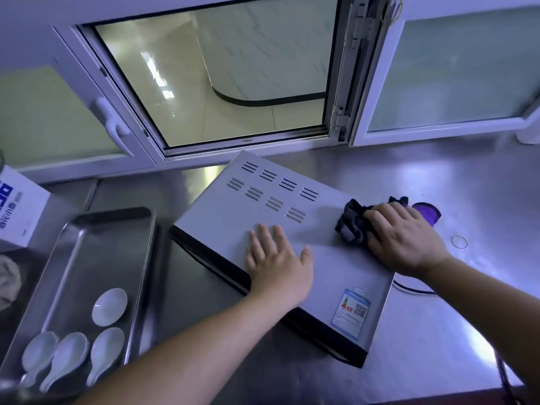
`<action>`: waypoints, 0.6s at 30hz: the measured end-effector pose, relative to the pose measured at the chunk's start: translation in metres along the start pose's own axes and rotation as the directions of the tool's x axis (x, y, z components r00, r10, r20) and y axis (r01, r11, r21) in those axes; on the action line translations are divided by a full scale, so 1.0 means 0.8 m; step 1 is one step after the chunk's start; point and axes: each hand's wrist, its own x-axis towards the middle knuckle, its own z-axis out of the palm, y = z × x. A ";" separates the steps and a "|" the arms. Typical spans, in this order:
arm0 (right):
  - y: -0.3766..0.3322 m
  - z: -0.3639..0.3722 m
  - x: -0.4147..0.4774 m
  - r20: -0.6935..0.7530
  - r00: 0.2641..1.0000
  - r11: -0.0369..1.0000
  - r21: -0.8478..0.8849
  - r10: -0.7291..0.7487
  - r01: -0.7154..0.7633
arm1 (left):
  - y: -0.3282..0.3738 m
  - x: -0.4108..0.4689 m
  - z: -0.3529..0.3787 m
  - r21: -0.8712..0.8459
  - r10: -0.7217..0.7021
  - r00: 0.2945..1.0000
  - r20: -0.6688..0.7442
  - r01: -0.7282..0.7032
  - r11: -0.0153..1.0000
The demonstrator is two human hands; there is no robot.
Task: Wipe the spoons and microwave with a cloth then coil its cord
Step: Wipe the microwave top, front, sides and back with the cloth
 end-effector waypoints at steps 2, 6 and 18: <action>-0.020 -0.005 -0.012 -0.018 0.991 0.991 -0.020 0.131 -0.131 | -0.013 0.007 -0.009 0.051 0.085 0.990 -0.116 -0.079 0.996; -0.094 -0.013 -0.045 -0.004 0.944 0.944 0.012 0.329 -0.329 | -0.058 0.048 -0.041 0.276 0.422 0.880 -0.219 -0.359 0.892; -0.183 -0.001 -0.058 0.041 0.799 0.794 0.097 0.600 -0.600 | -0.136 0.138 -0.081 0.284 0.386 0.913 -0.131 -0.338 0.897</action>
